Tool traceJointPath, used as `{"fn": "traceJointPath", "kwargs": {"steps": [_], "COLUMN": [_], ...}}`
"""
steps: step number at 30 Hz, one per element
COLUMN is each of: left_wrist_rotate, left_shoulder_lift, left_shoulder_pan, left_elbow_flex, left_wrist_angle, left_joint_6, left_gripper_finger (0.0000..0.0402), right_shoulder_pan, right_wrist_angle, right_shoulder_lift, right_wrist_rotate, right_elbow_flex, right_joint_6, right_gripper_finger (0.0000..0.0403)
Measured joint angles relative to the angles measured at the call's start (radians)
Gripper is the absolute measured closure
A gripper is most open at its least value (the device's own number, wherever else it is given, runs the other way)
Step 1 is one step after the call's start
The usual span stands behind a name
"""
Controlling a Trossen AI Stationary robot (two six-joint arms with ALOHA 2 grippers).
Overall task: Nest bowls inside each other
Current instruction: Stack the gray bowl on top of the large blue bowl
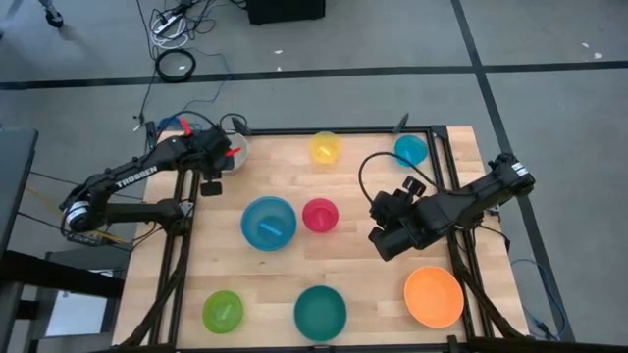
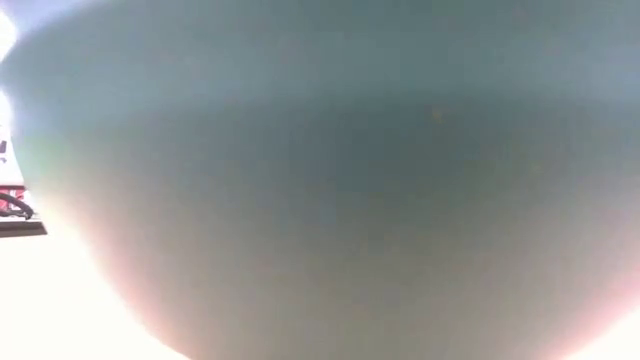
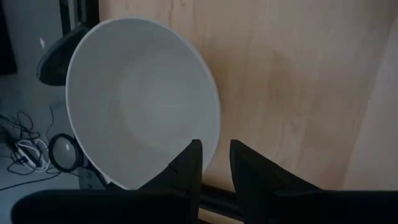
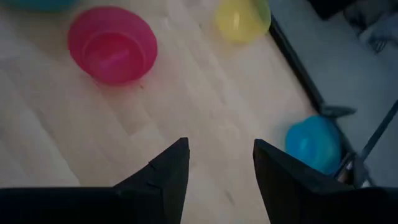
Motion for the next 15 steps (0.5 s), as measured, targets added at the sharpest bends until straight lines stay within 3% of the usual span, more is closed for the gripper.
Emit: {"fn": "traceJointPath", "kwargs": {"steps": [7, 15], "left_wrist_rotate": [0.035, 0.026], "left_shoulder_lift": [0.066, 0.193], "left_shoulder_pan": [0.033, 0.033], "left_elbow_flex": [0.0, 0.0], "left_wrist_angle": [-0.014, 0.009], "left_joint_6": [0.072, 0.101], "left_gripper_finger": [0.0312, 0.0312], "right_shoulder_pan": [0.009, 0.011], "right_wrist_angle": [0.002, 0.014], "right_shoulder_lift": [-0.02, -0.02], "right_wrist_rotate": [-0.035, -0.048], "right_elbow_flex": [-0.119, -0.14], "right_joint_6": [0.107, 0.118], "right_gripper_finger": [0.0236, 0.0234]}}
